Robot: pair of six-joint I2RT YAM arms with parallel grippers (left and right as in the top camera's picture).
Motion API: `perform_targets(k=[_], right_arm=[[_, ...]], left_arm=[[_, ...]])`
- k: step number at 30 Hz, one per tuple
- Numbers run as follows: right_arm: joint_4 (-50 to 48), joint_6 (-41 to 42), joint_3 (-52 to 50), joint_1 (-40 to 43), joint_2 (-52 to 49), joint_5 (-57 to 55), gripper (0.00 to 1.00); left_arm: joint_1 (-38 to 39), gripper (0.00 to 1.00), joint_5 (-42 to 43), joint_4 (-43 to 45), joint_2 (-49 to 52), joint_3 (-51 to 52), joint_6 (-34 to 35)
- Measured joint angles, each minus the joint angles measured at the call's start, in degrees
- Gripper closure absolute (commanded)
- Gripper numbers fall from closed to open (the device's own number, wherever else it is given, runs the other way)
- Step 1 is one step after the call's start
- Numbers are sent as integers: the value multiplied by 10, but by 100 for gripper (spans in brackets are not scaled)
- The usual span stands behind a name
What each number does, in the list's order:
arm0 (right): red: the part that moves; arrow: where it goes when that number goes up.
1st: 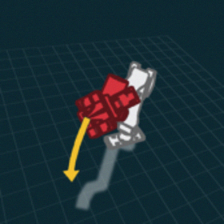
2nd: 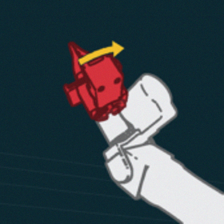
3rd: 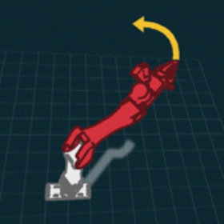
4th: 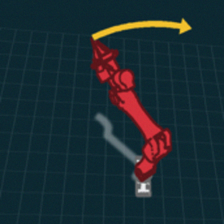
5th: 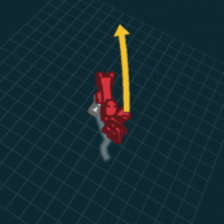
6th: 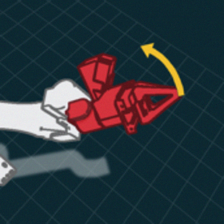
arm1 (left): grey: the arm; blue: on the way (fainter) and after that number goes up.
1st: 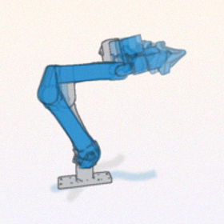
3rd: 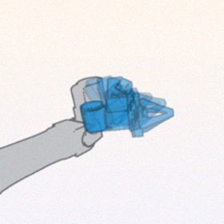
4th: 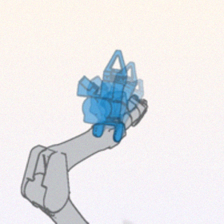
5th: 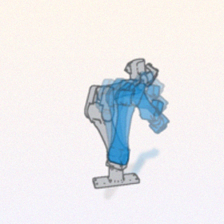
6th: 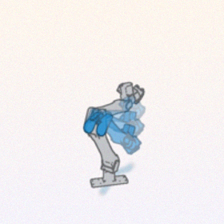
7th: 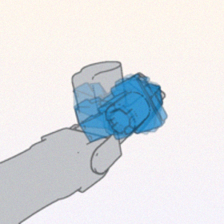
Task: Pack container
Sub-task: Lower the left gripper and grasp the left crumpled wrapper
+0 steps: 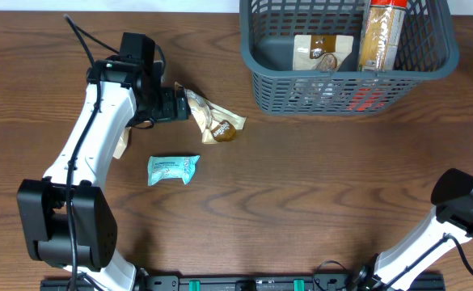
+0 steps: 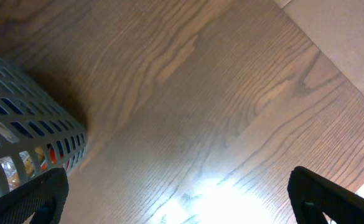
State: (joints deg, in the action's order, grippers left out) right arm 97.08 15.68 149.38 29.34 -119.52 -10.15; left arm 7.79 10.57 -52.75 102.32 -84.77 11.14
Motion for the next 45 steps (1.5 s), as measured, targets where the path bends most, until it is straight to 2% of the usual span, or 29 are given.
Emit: perform_targets(k=[4, 11, 14, 17, 19, 22, 28, 30, 37, 45], right_arm=[[0, 0, 0, 0, 0, 2, 1], [0, 0, 0, 0, 0, 3, 1], [0, 0, 0, 0, 0, 3, 1], [0, 0, 0, 0, 0, 3, 1], [0, 0, 0, 0, 0, 3, 1], [0, 0, 0, 0, 0, 3, 1], [0, 0, 0, 0, 0, 3, 1], [0, 0, 0, 0, 0, 3, 1], [0, 0, 0, 0, 0, 3, 1], [0, 0, 0, 0, 0, 3, 1]], left_arm=[[2, 1, -15, 12, 0, 0, 76], [2, 1, -112, -21, 0, 0, 205], [-5, 1, -145, -36, 0, 0, 281], [-22, 1, -155, -63, 0, 0, 388], [-39, 1, -142, -72, 0, 0, 468], [-63, 1, -75, -47, 0, 0, 564], [-68, 1, 82, 29, 0, 0, 680], [-66, 1, 101, 35, 0, 0, 721], [-90, 1, 96, 38, 0, 0, 874], [-124, 1, 42, 26, 0, 0, 931]])
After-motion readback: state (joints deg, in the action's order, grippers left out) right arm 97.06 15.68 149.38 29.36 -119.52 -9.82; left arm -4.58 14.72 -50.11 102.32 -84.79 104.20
